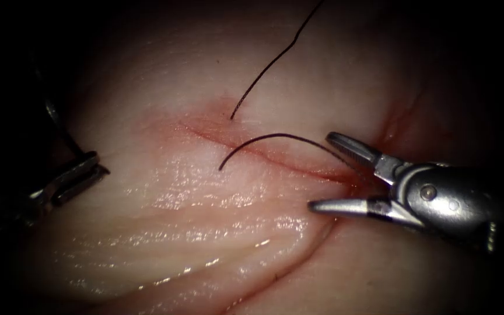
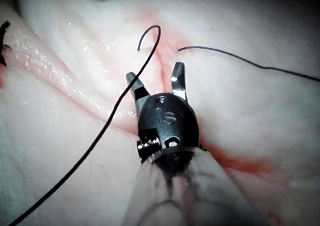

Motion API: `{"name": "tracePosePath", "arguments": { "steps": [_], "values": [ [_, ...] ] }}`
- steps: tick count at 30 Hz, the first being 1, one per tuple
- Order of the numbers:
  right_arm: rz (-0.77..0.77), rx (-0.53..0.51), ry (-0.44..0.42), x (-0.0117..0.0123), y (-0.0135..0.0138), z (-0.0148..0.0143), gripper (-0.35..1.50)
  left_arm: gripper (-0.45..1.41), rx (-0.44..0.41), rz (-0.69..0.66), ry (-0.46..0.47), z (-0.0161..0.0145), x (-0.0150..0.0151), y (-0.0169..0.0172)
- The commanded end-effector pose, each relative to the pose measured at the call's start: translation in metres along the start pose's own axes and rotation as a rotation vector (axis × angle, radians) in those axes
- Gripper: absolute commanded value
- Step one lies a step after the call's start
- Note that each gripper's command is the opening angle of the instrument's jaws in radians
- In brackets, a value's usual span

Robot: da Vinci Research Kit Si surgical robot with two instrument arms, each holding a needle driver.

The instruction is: Wound Closure

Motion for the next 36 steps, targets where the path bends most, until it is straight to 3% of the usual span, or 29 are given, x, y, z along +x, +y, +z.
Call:
{"name": "tracePosePath", "arguments": {
  "steps": [1, 14, 24, 29, 36],
  "values": [
    [-0.011, 0.007, -0.008, -0.0005, 0.0000, 0.0025, 1.25, -0.45, 0.000, 0.000, 0.001, 0.0007, 0.0001, 0.0003],
    [0.028, 0.058, -0.011, -0.0033, -0.0005, 0.0092, 1.21, -0.45, -0.001, 0.000, -0.002, 0.0007, 0.0001, 0.0004],
    [0.032, 0.062, -0.003, -0.0023, -0.0005, 0.0098, 1.06, -0.45, -0.001, 0.001, -0.002, 0.0007, 0.0001, 0.0004],
    [0.033, 0.065, -0.001, -0.0023, -0.0004, 0.0096, 0.86, -0.45, -0.002, 0.001, -0.001, 0.0006, 0.0001, 0.0004],
    [0.039, 0.061, 0.020, -0.0008, -0.0004, 0.0092, 0.83, -0.45, -0.002, 0.001, -0.001, 0.0006, 0.0001, 0.0004]
  ]
}}
